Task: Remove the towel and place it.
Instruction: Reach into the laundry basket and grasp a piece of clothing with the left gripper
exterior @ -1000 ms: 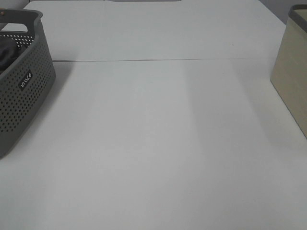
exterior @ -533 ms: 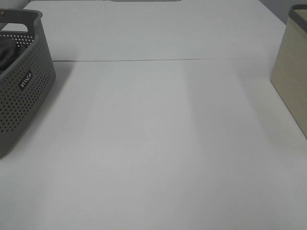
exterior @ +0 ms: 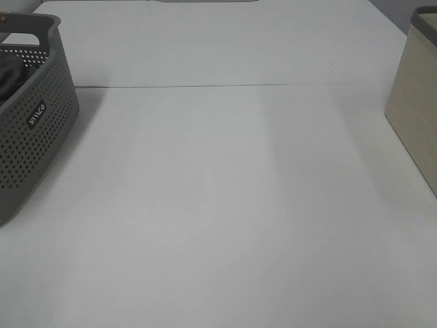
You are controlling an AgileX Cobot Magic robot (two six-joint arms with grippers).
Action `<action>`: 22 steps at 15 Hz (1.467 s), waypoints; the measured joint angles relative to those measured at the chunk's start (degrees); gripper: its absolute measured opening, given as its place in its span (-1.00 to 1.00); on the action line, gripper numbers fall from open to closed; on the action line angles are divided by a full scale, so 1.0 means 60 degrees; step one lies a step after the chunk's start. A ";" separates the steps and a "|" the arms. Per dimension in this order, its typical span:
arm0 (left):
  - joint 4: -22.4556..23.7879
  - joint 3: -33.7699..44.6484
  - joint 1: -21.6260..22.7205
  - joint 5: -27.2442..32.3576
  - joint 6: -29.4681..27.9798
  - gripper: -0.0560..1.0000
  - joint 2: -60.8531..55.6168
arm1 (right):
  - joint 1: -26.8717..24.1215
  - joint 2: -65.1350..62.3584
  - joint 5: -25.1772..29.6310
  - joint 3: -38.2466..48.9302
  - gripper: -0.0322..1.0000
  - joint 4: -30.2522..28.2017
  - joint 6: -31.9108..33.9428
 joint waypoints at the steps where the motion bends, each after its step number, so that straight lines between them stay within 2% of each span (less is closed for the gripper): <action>1: 0.0000 0.0000 0.0000 0.0000 0.0000 0.98 0.0000 | 0.0000 0.0000 0.0000 0.0000 0.65 0.0000 0.0000; 8: -0.0038 0.0000 0.0000 0.0000 0.0086 0.98 0.0000 | 0.0000 0.0000 0.0000 0.0000 0.65 0.0000 0.0000; 10: -0.0029 -0.0583 0.0000 0.0143 0.0420 0.98 0.0592 | 0.0000 0.0000 0.0000 0.0000 0.65 0.0000 0.0000; 13: -0.0019 -0.2053 0.0000 0.0286 0.1623 0.98 0.2206 | 0.0000 0.0000 0.0000 0.0000 0.65 0.0000 0.0000; 14: 0.0019 -0.3199 0.0000 0.0497 0.3027 0.98 0.3762 | 0.0000 0.0000 0.0000 0.0000 0.65 0.0000 0.0000; 16: 0.0048 -0.4498 0.0000 0.0783 0.4144 0.98 0.5329 | 0.0000 0.0000 0.0000 0.0000 0.65 0.0000 0.0000; 20: 0.0630 -0.7601 0.0000 0.0840 0.5481 0.98 0.8843 | 0.0000 0.0000 0.0000 0.0000 0.65 0.0000 0.0000; 22: 0.1089 -0.9215 0.0000 0.1031 0.5749 0.98 1.0638 | 0.0000 0.0000 0.0000 0.0000 0.65 0.0000 0.0000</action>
